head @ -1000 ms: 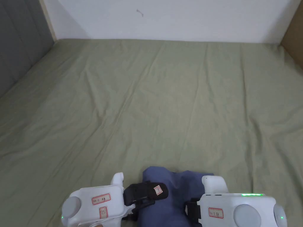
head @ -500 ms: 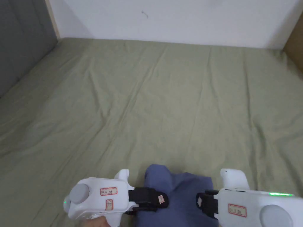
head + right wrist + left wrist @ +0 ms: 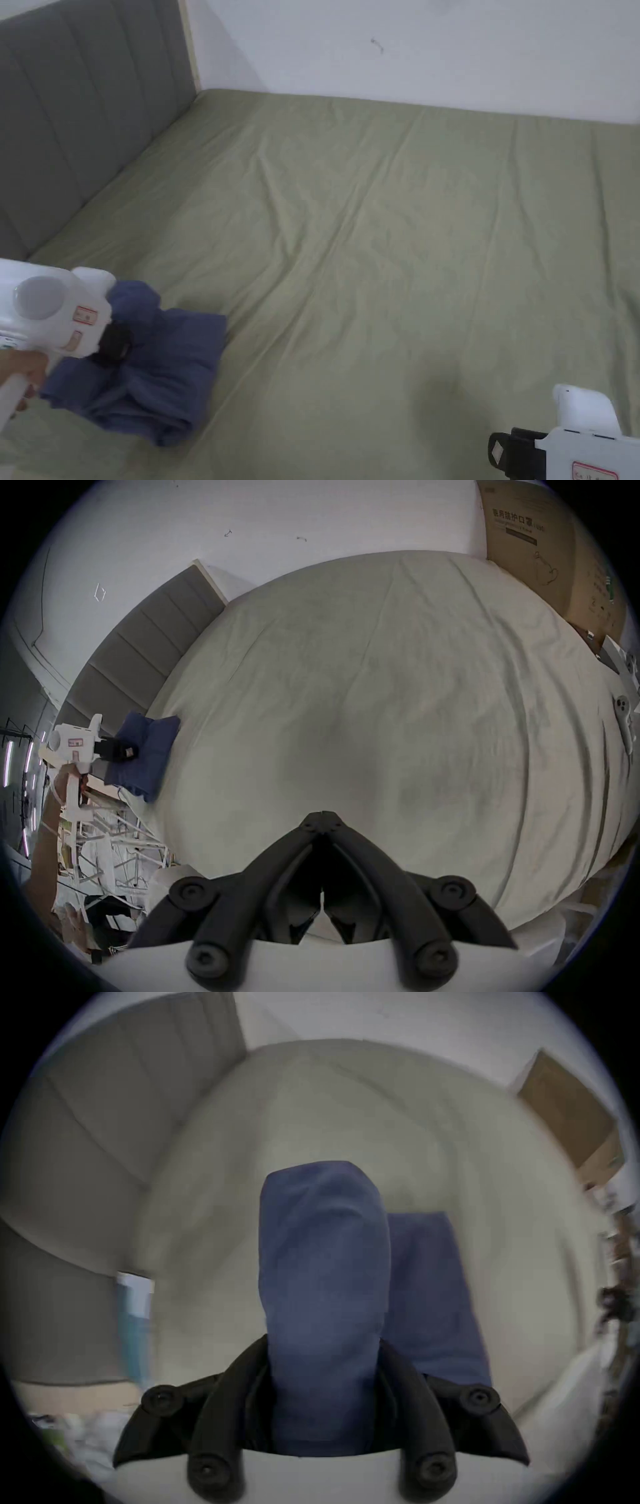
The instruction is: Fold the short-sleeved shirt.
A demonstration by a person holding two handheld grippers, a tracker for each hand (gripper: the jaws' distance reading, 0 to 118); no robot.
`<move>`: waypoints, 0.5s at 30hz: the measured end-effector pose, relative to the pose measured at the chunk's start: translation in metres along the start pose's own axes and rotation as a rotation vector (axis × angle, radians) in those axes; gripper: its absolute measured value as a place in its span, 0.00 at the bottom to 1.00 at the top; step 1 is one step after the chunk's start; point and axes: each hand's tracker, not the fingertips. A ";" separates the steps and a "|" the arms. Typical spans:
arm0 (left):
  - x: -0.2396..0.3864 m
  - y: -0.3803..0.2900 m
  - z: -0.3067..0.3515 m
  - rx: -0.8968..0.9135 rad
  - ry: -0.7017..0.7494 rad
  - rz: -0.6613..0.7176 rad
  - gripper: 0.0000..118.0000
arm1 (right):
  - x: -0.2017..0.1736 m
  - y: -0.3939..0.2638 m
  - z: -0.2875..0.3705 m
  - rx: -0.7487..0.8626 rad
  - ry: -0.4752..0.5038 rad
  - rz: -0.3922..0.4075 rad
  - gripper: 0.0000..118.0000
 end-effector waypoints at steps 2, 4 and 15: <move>-0.022 0.006 -0.012 -0.009 0.100 -0.009 0.24 | -0.004 0.001 -0.009 -0.009 0.019 -0.009 0.00; -0.032 0.003 -0.022 0.010 0.071 -0.009 0.28 | -0.009 0.004 -0.016 -0.018 0.028 -0.009 0.00; -0.029 0.005 -0.002 0.105 0.068 0.172 0.80 | -0.011 0.014 -0.020 -0.018 0.046 0.023 0.00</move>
